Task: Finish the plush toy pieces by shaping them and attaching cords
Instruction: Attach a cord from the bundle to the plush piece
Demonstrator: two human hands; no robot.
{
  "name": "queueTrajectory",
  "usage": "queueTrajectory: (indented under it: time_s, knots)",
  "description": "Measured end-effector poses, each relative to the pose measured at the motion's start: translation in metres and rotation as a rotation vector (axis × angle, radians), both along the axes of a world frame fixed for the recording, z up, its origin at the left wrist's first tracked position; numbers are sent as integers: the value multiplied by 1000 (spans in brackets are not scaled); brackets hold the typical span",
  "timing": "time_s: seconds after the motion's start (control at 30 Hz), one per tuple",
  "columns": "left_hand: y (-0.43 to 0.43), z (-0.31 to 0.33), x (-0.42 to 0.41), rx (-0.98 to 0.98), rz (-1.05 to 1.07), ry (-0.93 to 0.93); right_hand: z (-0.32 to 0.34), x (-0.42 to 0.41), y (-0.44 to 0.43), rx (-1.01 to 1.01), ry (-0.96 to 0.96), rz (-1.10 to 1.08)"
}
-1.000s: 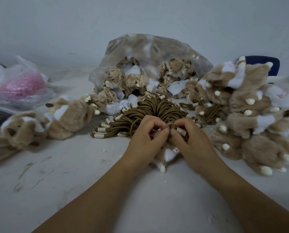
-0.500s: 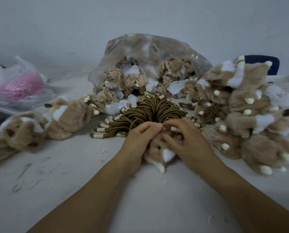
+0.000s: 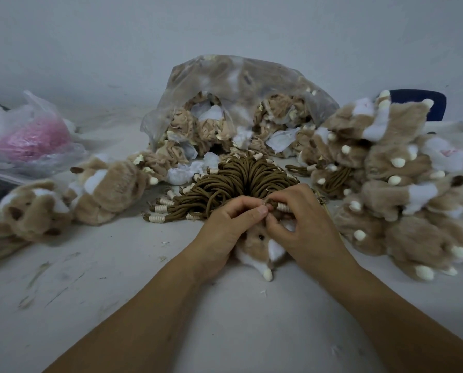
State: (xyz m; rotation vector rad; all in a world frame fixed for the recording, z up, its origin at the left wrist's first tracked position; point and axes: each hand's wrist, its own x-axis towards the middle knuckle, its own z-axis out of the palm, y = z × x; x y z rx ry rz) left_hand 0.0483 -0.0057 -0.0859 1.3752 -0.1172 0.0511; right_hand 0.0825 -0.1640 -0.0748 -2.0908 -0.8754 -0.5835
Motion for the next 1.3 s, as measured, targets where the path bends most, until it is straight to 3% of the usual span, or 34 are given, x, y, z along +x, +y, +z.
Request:
queueTrajectory:
  time_s: [0.47, 0.87, 1.3]
  knots:
    - [5, -3, 3, -203, -23, 28, -5, 3, 7, -11, -53, 25]
    - [2, -1, 3, -206, -19, 84, -5, 3, 4, -38, 8, 55]
    - [-1, -5, 4, 16, 104, -47, -6, 3, 7, 19, -17, -72]
